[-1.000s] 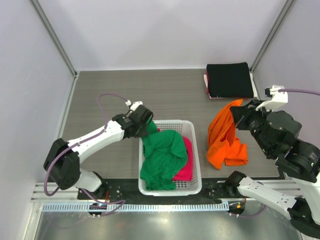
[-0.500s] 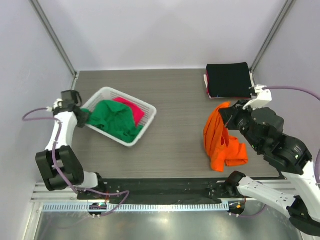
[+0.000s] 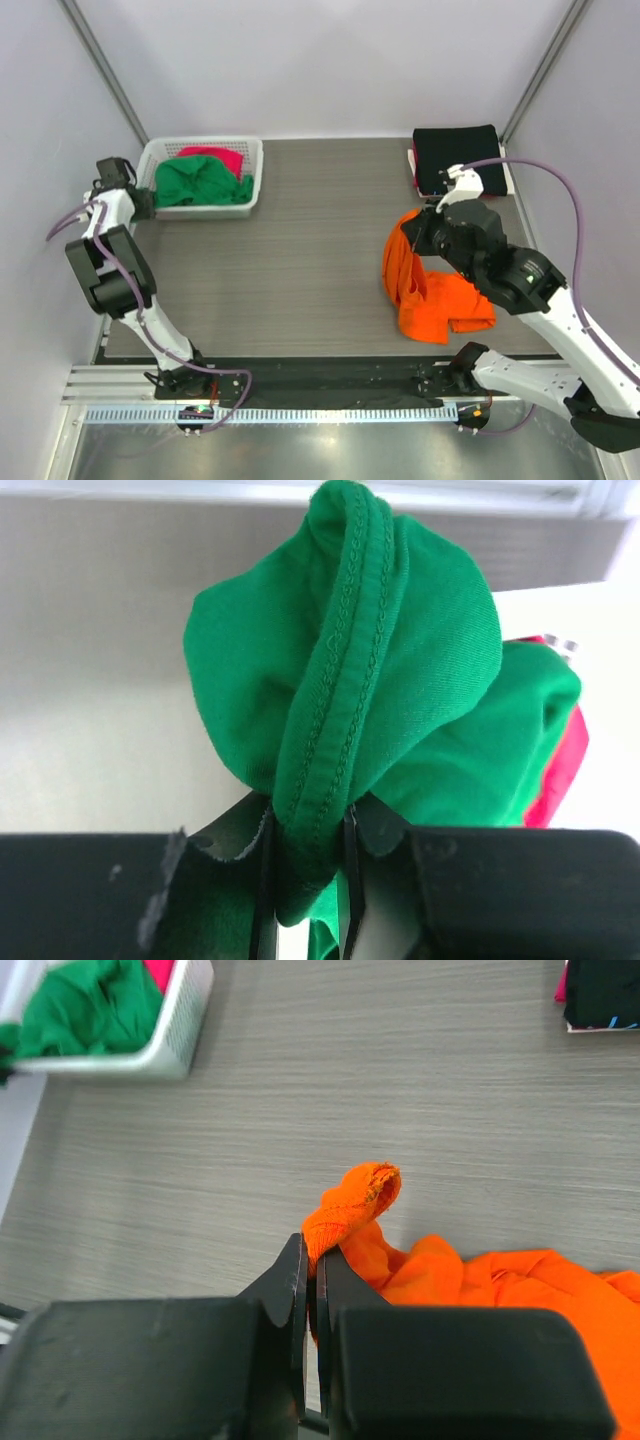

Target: Fold and stack the t-shirts

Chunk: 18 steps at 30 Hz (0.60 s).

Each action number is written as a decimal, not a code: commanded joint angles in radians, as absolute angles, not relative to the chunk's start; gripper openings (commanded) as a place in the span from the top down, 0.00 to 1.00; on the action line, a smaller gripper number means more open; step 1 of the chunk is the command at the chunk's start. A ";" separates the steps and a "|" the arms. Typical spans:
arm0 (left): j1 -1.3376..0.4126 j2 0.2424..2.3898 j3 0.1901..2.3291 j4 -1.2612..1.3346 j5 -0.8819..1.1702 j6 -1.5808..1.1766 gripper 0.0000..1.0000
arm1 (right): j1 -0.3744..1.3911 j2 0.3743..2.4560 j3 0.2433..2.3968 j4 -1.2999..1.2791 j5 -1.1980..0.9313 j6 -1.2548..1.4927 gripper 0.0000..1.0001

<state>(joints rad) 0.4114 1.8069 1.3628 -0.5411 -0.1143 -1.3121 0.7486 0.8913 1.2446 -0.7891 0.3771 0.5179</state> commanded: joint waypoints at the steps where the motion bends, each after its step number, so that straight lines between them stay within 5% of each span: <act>1: 0.408 1.932 1.529 -0.419 -0.084 -1.451 1.00 | 0.750 0.925 1.243 -0.710 0.357 0.497 0.99; 2: 0.407 1.956 1.558 -0.419 -0.075 -1.450 0.96 | 0.750 0.942 1.244 -0.707 0.356 0.489 0.99; 4: 0.407 2.009 1.624 -0.407 -0.039 -1.433 0.72 | 0.750 0.983 1.250 -0.690 0.345 0.471 0.99; 6: 0.407 2.020 1.635 -0.413 0.035 -1.407 0.32 | 0.750 1.012 1.256 -0.651 0.330 0.462 0.99; 10: 0.410 1.921 1.511 -0.408 0.115 -1.416 0.00 | 0.750 1.130 1.322 -0.583 0.285 0.442 0.99; 14: 0.422 1.734 1.413 -0.451 0.170 -1.336 0.00 | 0.750 1.386 1.569 -0.563 0.145 0.410 0.99; 18: 0.440 1.562 1.365 -0.582 0.163 -1.234 0.01 | 0.750 1.651 2.177 -0.644 -0.046 0.380 0.99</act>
